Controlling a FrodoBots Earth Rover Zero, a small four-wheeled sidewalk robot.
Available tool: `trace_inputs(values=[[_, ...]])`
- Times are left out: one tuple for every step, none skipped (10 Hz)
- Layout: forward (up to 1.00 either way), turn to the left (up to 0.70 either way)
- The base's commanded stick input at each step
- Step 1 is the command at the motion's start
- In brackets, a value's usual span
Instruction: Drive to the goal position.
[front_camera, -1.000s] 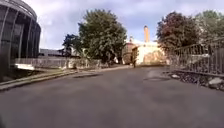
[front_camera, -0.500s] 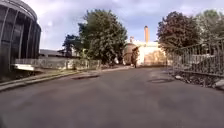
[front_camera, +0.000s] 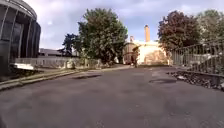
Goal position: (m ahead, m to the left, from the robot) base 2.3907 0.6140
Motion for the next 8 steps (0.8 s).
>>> trace_inputs(values=[[0.45, 0.0], [0.45, 0.0], [0.45, 0.0], [0.45, 0.0], [0.45, 0.0], [0.45, 0.0], [0.45, 0.0], [0.45, 0.0]])
